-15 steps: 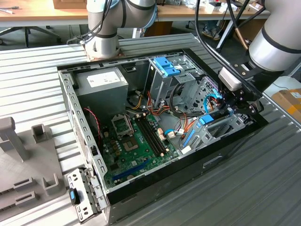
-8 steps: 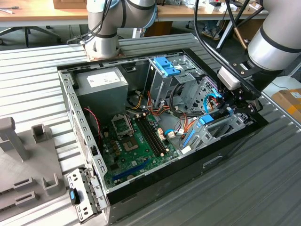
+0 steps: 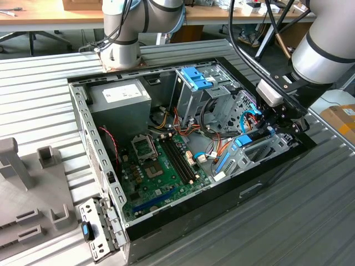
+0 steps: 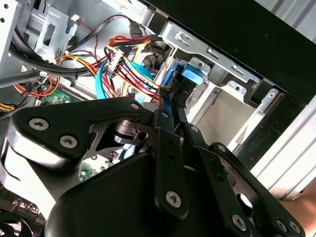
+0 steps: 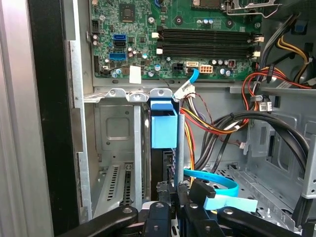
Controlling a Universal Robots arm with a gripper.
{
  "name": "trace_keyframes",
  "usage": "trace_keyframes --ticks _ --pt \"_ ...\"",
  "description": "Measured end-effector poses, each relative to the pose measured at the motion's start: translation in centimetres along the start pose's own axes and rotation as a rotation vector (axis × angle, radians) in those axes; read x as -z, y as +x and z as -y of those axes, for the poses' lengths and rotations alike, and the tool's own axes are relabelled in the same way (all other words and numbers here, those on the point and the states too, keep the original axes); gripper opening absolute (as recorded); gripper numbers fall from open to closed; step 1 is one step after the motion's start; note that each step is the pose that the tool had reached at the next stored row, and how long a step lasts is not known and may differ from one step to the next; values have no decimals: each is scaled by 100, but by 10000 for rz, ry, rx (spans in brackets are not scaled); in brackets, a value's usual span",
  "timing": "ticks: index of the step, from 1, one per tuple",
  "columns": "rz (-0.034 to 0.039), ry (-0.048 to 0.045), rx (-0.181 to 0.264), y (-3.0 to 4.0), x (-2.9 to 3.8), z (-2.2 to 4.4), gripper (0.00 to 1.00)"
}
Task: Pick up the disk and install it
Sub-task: 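Insert the first disk wire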
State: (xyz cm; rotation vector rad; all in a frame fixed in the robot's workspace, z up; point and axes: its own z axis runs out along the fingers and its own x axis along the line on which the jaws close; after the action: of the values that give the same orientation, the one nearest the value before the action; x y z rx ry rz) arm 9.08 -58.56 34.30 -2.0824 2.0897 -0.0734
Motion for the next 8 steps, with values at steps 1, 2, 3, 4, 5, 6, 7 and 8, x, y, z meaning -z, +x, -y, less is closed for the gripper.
trace_keyframes --ticks 1,2,3,4,5,6,7,8 --pt "-1 1 0 1 -4 -1 17" --pt "-1 1 0 1 -12 -2 17" --pt "-2 0 0 2 -15 -2 17" --pt "-2 0 0 2 -19 -3 17" --pt "-2 -1 0 2 -23 -4 17" --pt "-1 -1 0 3 -30 -5 17" --pt "1 0 0 4 -37 -6 17" --pt "0 0 0 4 -42 -7 17"
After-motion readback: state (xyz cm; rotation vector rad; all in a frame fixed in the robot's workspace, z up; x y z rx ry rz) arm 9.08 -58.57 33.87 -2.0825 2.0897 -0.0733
